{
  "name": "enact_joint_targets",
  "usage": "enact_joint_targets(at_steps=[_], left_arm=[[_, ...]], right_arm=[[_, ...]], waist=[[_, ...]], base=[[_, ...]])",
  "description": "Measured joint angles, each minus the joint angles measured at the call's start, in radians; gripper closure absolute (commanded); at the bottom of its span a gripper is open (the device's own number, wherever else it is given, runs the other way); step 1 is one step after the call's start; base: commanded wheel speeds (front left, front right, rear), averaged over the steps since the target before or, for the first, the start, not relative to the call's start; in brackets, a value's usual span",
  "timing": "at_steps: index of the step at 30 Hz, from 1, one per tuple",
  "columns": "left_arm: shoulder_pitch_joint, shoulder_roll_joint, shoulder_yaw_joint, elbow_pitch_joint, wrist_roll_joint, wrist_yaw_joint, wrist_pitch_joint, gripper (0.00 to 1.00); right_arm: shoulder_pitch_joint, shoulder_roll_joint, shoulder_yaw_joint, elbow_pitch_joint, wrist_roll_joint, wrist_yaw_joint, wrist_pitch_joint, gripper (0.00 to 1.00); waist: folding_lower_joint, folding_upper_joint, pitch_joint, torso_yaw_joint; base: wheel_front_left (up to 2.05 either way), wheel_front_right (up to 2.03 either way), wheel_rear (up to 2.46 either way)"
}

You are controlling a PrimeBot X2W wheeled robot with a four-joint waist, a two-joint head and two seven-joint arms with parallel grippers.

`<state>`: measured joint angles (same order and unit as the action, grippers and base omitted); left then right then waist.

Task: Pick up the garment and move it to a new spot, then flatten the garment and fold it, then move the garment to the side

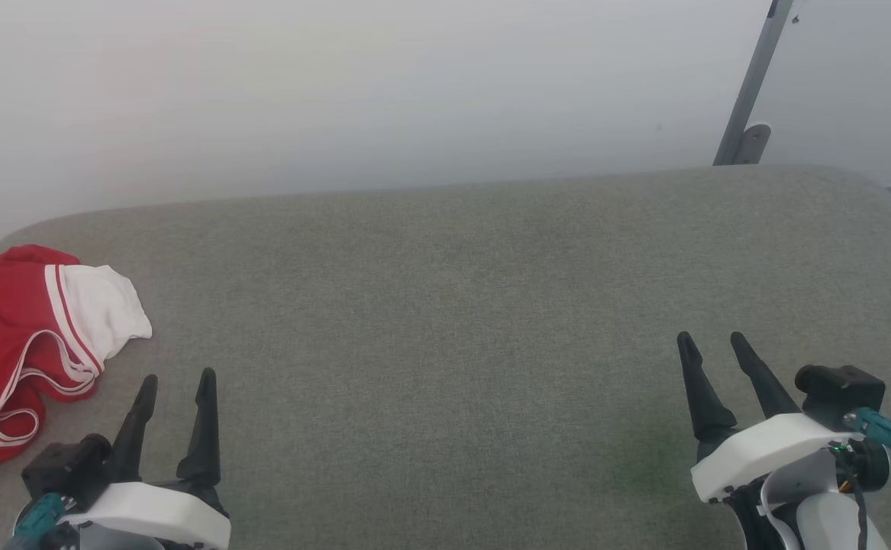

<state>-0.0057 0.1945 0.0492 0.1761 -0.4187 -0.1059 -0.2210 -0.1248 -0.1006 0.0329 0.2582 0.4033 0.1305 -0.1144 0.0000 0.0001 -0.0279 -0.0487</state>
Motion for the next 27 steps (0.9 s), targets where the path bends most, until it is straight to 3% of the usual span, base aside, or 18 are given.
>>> enact_joint_targets(at_steps=[27], left_arm=[[0.007, 0.019, -0.007, -0.007, 0.134, -0.015, -0.040, 0.00]], right_arm=[[0.000, -0.003, 0.013, -0.003, -0.137, 0.000, -0.041, 0.00]], waist=[[0.0000, 0.0000, -0.005, -0.009]], base=[[0.00, 0.00, 0.00]])
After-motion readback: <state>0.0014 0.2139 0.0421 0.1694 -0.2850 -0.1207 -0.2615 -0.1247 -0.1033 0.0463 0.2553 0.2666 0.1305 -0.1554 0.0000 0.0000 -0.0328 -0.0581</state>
